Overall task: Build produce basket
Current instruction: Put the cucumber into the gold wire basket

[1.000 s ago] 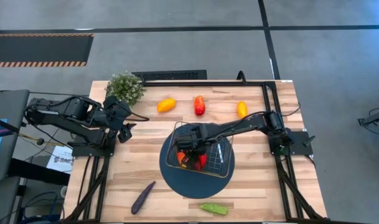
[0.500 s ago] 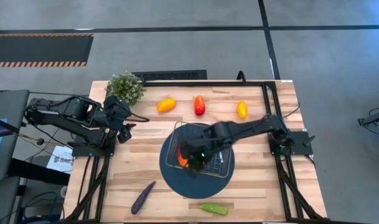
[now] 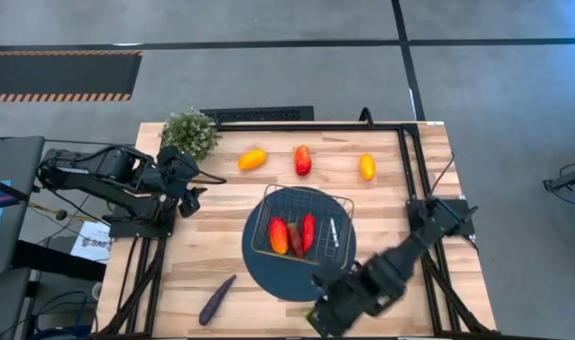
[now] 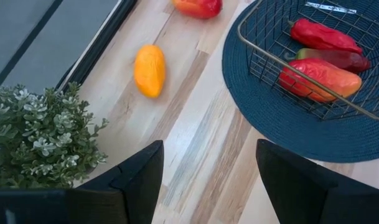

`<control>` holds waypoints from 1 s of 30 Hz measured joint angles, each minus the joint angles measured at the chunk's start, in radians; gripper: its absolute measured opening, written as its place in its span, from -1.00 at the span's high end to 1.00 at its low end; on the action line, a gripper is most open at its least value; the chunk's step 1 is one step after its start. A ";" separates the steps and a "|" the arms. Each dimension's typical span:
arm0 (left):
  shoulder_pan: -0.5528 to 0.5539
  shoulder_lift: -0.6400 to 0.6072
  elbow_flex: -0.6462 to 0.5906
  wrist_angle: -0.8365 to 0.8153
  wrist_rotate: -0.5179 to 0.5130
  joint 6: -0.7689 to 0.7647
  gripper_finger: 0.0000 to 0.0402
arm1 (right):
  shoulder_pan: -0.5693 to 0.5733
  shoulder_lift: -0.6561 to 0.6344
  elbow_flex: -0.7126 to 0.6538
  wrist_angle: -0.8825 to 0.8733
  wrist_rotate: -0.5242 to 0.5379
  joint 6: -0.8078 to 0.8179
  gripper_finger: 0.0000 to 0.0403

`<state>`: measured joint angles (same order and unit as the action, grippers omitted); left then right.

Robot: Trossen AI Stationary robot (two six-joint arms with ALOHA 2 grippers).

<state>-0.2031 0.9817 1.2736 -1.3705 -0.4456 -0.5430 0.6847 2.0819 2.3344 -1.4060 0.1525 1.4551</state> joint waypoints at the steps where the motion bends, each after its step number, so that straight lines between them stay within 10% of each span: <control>1: 0.000 0.000 0.000 0.000 0.002 0.000 -0.19 | 0.022 0.000 0.000 0.001 0.027 0.028 -0.05; 30: 0.000 0.000 0.000 0.000 -0.005 -0.019 -0.19 | 0.109 0.002 -0.545 0.538 -0.059 0.003 -0.05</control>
<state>-0.2034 0.9817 1.2736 -1.3708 -0.4503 -0.5616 0.7935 2.0838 1.7892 -0.8684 0.0933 1.4577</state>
